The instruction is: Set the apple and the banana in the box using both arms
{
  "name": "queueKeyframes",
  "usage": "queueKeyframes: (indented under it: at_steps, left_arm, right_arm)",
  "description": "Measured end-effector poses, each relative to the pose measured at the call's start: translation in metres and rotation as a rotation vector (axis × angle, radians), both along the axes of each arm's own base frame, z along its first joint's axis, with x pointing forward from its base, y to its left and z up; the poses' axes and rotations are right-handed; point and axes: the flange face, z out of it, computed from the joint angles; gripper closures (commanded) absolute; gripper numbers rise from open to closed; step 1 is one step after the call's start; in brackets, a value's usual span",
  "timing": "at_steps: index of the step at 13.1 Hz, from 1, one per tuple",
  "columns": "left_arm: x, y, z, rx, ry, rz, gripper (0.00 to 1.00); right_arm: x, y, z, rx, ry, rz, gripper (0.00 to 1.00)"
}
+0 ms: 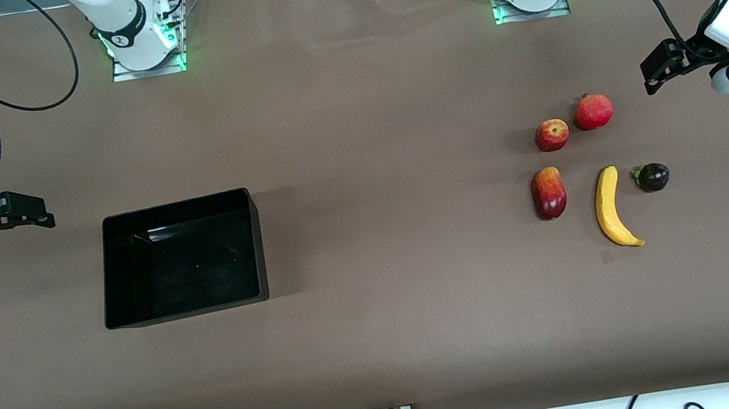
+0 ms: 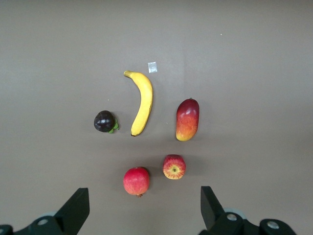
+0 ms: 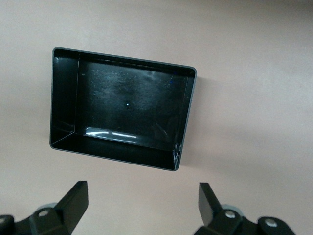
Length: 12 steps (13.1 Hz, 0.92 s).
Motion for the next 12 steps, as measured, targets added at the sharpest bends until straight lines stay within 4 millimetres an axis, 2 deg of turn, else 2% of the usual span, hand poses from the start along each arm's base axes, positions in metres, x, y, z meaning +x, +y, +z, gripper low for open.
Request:
queueKeyframes:
  at_steps: [4,8,10,12]
  left_arm:
    - [0.0,-0.001,0.0,0.0,0.001,0.004,0.0]
    - [0.001,-0.001,-0.001,-0.001,0.002,0.004,0.0]
    - [0.002,-0.001,-0.001,-0.001,0.002,0.004,0.0]
    - [0.002,-0.002,-0.001,-0.001,0.002,0.004,0.0]
  right_arm:
    - [0.0,0.008,0.0,-0.002,0.0,0.013,0.0]
    - [0.0,0.006,-0.002,-0.021,0.004,0.012,0.0]
    - [0.001,0.002,-0.021,-0.045,0.033,0.0,0.0]
    - [0.004,-0.007,-0.068,-0.058,0.059,-0.03,0.0]
